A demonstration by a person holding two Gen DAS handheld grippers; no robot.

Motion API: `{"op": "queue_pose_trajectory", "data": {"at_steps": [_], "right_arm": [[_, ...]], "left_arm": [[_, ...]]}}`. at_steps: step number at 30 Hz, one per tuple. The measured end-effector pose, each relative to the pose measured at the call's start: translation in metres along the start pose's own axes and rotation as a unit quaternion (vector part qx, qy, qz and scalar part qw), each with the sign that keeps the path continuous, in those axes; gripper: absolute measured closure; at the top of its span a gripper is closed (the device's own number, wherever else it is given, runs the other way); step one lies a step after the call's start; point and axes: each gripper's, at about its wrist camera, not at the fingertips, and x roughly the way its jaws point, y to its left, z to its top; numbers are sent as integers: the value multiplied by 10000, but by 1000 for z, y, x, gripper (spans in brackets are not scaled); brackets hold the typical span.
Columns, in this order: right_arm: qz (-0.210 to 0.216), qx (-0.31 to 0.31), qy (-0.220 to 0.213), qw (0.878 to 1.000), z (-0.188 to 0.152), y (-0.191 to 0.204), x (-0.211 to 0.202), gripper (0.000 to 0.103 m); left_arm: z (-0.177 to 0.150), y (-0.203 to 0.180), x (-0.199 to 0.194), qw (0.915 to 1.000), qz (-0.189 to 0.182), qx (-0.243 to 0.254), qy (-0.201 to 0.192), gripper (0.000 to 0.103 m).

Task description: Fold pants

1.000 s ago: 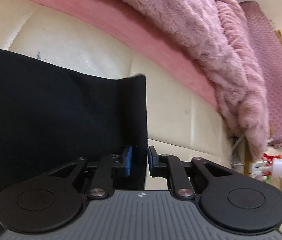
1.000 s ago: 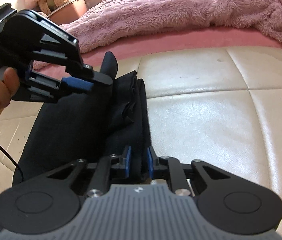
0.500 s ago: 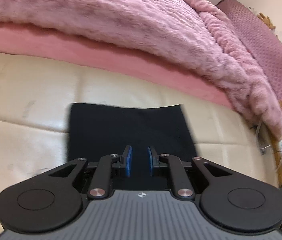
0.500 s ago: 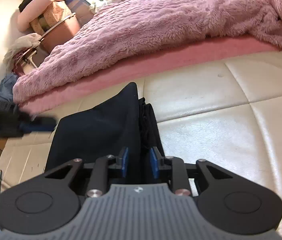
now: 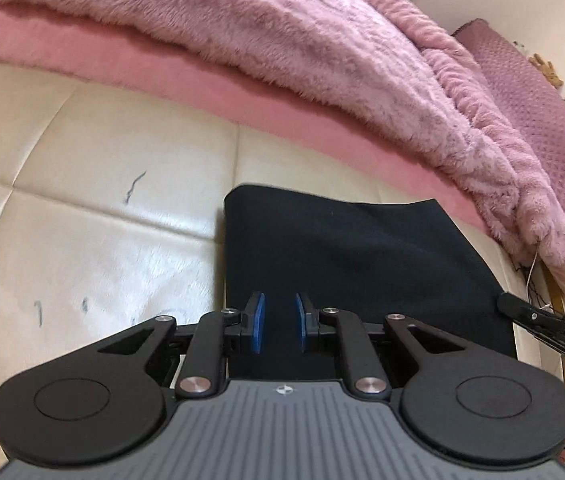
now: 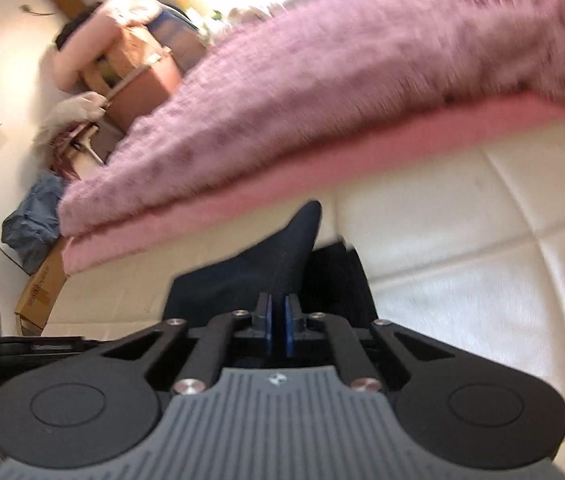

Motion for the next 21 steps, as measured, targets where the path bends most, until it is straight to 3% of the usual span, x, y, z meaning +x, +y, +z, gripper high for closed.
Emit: {"op": "queue_pose_trajectory", "data": {"at_steps": [3, 6, 12, 18, 21], "right_arm": [[-407, -200, 198, 9988, 0, 0, 8, 102], [-752, -21, 498, 9959, -11, -19, 31, 102], [-1096, -135, 651, 9918, -25, -30, 53, 102], [-1004, -96, 667, 9927, -35, -42, 65, 101], [-915, -127, 669, 9935, -36, -48, 65, 101]], "left_arm": [[5, -4, 9, 9999, 39, 139, -79, 86], [10, -7, 20, 9996, 26, 208, -209, 87], [22, -8, 49, 9984, 141, 474, -274, 87], [29, 1, 85, 9982, 396, 410, -197, 97], [32, 1, 92, 9979, 404, 444, -252, 97]]}}
